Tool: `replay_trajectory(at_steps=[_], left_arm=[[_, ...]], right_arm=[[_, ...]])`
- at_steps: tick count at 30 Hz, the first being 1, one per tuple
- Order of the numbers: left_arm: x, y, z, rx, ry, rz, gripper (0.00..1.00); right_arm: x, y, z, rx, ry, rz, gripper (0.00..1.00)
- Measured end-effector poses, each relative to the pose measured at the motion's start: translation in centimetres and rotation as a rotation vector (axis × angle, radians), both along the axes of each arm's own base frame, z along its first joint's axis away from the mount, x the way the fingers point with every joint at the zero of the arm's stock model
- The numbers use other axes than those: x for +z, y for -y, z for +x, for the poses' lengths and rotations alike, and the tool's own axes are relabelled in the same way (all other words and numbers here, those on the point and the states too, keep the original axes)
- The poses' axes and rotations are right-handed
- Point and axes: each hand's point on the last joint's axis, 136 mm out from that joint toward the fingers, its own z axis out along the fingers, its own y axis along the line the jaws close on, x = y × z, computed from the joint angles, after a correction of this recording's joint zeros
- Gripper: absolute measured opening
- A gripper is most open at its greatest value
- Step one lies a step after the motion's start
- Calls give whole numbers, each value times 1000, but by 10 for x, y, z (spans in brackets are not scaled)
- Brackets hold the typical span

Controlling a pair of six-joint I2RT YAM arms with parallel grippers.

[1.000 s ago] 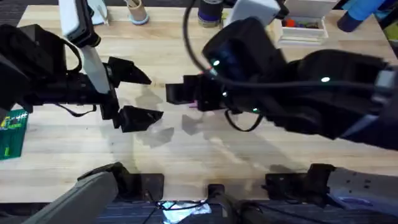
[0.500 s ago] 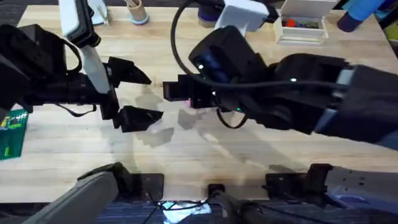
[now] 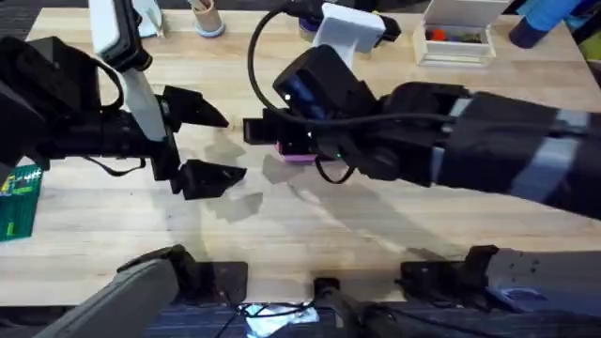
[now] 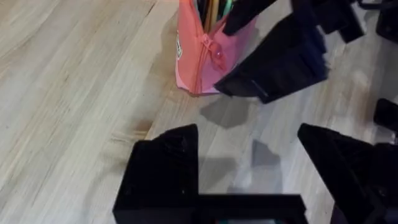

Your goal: Unzip the bag, pick up the pens from the table one at a time and place them inside, then zip the bag closed.

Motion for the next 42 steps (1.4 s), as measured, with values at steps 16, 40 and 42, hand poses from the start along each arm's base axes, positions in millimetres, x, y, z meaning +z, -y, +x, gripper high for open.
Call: replay_trajectory(at_steps=[16, 40, 42], left_arm=[[0, 0, 0, 0, 0, 0, 995], [0, 0, 0, 2, -2, -1, 995], [0, 0, 0, 2, -2, -1, 995]], right_arm=[[-27, -5, 28, -58, 32, -22, 504], [-13, -6, 26, -44, 49, 4, 258], [-9, -6, 26, -42, 55, 11, 257]])
